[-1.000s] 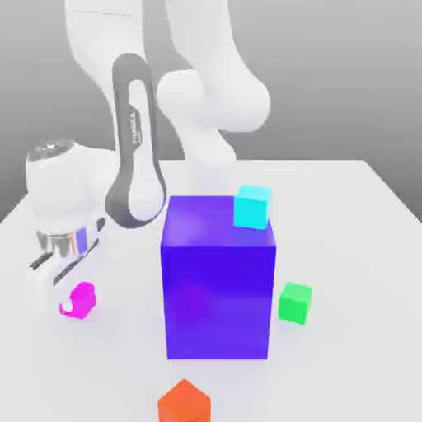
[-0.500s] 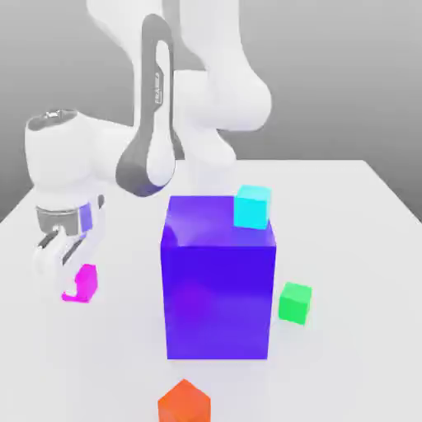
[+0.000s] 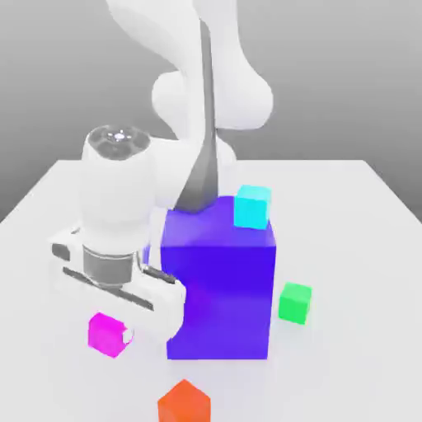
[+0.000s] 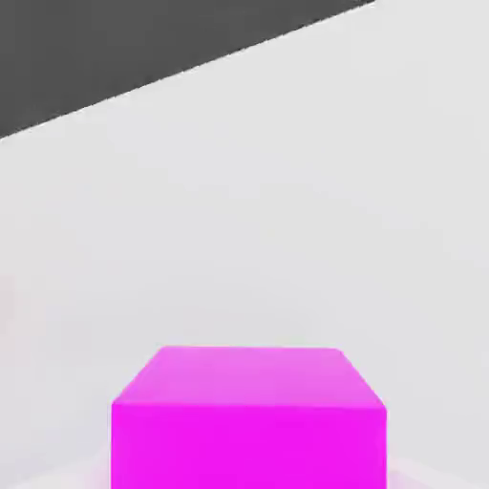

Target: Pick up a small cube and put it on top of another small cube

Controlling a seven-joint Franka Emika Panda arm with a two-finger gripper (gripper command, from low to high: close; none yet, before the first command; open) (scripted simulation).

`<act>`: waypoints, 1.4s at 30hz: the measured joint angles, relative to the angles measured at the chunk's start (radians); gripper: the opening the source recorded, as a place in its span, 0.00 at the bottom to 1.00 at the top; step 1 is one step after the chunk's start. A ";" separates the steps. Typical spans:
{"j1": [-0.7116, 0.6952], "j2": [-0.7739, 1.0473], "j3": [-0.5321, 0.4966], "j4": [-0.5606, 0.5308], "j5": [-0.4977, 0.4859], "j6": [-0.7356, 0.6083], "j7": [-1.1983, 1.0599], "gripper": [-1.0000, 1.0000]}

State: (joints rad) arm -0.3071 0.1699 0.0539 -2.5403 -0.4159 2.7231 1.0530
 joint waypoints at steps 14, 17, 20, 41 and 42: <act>0.218 -0.037 0.242 0.059 -0.052 -0.070 -0.135 0.00; 0.299 -0.075 0.306 0.029 0.012 -0.069 -0.001 0.00; 0.397 -0.114 0.359 -0.001 0.079 -0.068 0.132 0.00; 0.601 -0.361 0.453 -0.263 0.467 -0.044 1.027 0.00; 0.591 -0.373 0.449 -0.278 0.482 -0.044 1.063 0.00</act>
State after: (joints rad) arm 0.2839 -0.2031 0.5026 -2.8181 0.0665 2.6792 2.1163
